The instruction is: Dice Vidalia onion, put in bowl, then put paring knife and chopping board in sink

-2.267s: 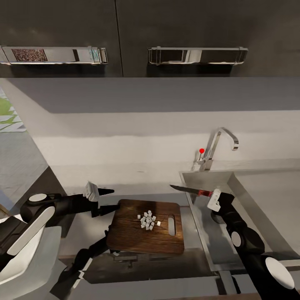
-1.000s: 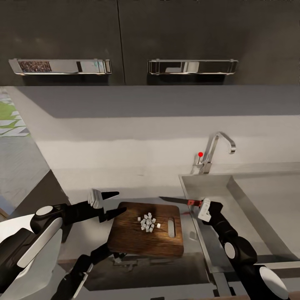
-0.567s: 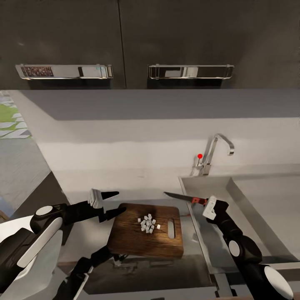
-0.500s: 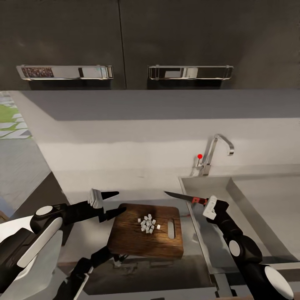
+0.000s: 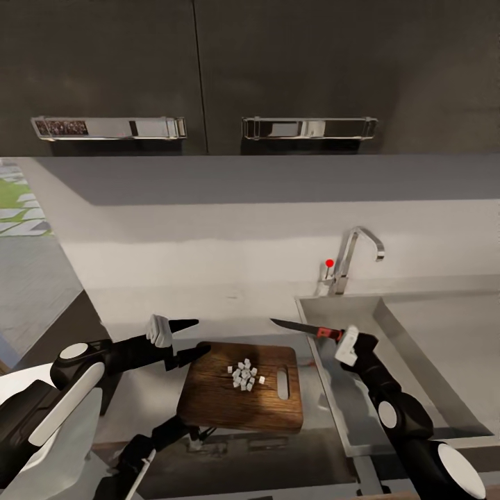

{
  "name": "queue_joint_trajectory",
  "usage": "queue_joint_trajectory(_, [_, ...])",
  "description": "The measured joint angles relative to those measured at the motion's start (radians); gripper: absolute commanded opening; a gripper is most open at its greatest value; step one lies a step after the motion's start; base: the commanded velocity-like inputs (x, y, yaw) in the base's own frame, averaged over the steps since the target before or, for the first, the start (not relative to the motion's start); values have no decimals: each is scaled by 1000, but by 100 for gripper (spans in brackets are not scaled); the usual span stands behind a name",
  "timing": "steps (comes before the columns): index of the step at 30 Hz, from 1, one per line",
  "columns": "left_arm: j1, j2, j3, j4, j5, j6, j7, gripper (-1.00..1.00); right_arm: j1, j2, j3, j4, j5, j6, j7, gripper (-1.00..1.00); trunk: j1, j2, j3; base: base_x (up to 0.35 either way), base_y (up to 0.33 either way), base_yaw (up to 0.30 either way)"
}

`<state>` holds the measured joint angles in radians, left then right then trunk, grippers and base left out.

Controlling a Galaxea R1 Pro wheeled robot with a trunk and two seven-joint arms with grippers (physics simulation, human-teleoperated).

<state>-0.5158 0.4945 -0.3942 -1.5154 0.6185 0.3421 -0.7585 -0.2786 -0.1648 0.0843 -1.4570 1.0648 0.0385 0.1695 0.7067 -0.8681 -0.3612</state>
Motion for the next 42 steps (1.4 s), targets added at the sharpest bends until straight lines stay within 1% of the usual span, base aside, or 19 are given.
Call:
queue_joint_trajectory(4, [0,-1,0,0,0,0,0,100,0,3,2,0,-28,0,-43,-100,0,0,0,0,0,-2])
queue_joint_trajectory(6, [0,-1,0,0,0,0,0,100,0,6,2,0,-66,0,-49,-100,0,0,0,0,0,0])
queue_joint_trajectory(7, [0,-1,0,0,0,0,0,100,0,7,2,0,-100,3,-51,-100,0,0,0,0,0,0])
queue_joint_trajectory(8, [0,-1,0,0,0,0,0,100,0,8,2,-1,-121,4,-51,-100,0,0,0,0,0,0])
queue_joint_trajectory(9, [0,-1,0,0,0,0,0,100,0,10,2,-3,-160,6,-52,-100,0,0,0,0,0,0])
queue_joint_trajectory(10, [0,-1,0,0,0,0,0,100,0,11,2,-5,-181,8,-53,-100,0,0,0,0,0,0])
queue_joint_trajectory(12, [0,-1,0,0,0,0,0,100,-1,15,2,-14,-254,12,-55,-100,0,0,0,0,0,0])
queue_joint_trajectory(14, [0,-1,0,0,0,0,0,100,-1,20,2,-17,-296,18,-57,-100,0,0,0,0,0,0])
queue_joint_trajectory(16, [0,-1,0,0,0,0,0,100,-2,30,2,-19,-322,32,-58,-100,0,0,0,0,0,0])
queue_joint_trajectory(18, [0,-1,0,0,0,0,0,100,-3,40,2,-21,-332,51,-58,-100,0,0,0,0,0,0])
queue_joint_trajectory(20, [0,-1,0,0,0,0,0,100,-5,63,2,-22,-344,106,-59,-100,0,0,0,0,0,0])
queue_joint_trajectory(23, [0,-1,0,0,0,0,0,100,-13,84,2,-22,-348,171,-60,-100,0,0,0,0,0,0])
queue_joint_trajectory(25, [0,-1,0,0,0,0,0,100,-26,98,2,-23,-351,214,-60,-100,0,0,0,0,0,0])
queue_joint_trajectory(27, [0,-1,0,0,0,0,-1,100,-56,113,2,-23,-354,285,-60,-100,0,0,0,0,0,0])
queue_joint_trajectory(30, [0,-1,0,0,0,0,0,100,-91,121,0,-23,-360,384,-58,-100,0,0,0,0,0,0])
queue_joint_trajectory(33, [0,-1,0,0,0,0,0,100,-140,124,-2,-23,-375,545,-55,-100,0,0,0,0,0,0])
queue_joint_trajectory(36, [0,-1,0,0,0,0,0,100,-174,125,-4,-23,-401,659,-46,-100,0,0,0,0,0,0])
queue_joint_trajectory(39, [0,-1,0,0,0,0,0,100,-201,126,-16,-24,-426,745,-42,-100,0,0,0,0,0,0])
queue_joint_trajectory(42, [0,-1,0,0,0,0,0,100,-218,126,-44,-24,-439,794,-41,-100,0,0,0,0,0,0])
